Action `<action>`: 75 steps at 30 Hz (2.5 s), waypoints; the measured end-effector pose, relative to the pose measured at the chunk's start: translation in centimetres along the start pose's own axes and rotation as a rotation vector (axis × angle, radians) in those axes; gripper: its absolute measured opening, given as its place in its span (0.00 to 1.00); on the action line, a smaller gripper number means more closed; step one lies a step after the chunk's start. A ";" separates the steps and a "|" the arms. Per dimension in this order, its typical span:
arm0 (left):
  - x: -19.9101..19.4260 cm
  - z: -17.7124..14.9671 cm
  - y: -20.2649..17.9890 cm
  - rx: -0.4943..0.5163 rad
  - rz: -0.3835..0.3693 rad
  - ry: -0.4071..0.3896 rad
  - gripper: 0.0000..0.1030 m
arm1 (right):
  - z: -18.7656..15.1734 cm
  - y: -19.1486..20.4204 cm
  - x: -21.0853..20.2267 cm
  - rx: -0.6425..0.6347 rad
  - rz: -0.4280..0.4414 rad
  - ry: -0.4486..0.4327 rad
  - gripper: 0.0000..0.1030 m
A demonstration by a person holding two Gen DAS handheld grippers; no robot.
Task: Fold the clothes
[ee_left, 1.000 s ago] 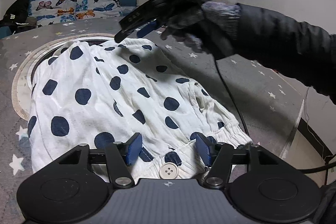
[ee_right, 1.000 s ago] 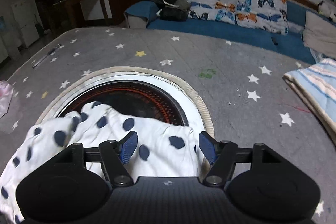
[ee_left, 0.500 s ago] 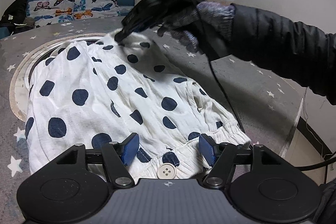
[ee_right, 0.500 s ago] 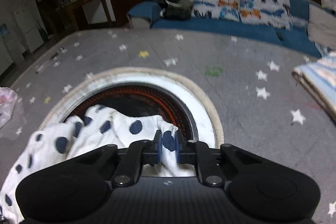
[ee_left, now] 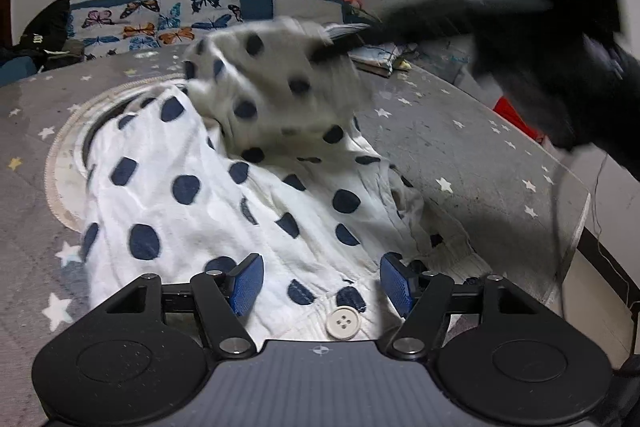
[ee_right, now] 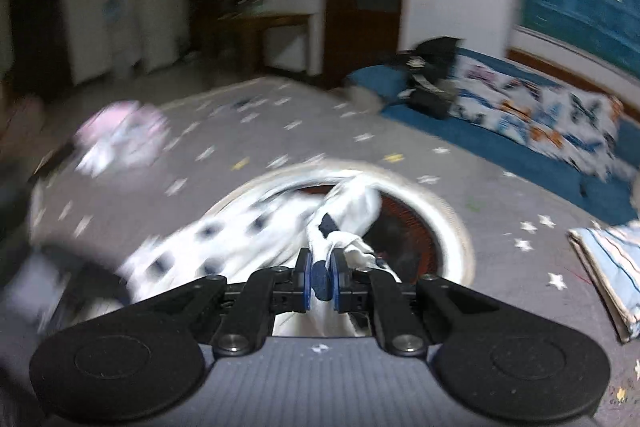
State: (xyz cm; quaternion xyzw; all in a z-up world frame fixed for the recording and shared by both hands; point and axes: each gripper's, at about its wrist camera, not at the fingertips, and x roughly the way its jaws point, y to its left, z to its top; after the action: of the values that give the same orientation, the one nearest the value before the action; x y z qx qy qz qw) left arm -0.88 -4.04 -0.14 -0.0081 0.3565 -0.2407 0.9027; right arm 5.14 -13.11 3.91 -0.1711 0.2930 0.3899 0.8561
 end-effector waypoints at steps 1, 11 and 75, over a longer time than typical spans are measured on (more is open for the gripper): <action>-0.3 0.0 0.2 -0.002 0.009 -0.006 0.66 | -0.5 1.1 -0.1 -0.034 0.019 0.019 0.08; -3.0 0.6 2.1 -0.031 0.111 -0.065 0.68 | -3.6 3.4 -1.1 -0.002 0.147 0.132 0.11; 1.3 8.0 12.4 -0.136 0.288 -0.055 0.72 | -0.7 -23.2 15.7 0.400 -0.365 0.218 0.34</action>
State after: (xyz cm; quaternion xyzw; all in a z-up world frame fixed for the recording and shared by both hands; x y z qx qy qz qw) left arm 10.46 5.13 2.73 -0.0247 0.3447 -0.0839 0.9346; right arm 30.89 -19.38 -5.11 -0.0897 0.4186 0.1433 0.8923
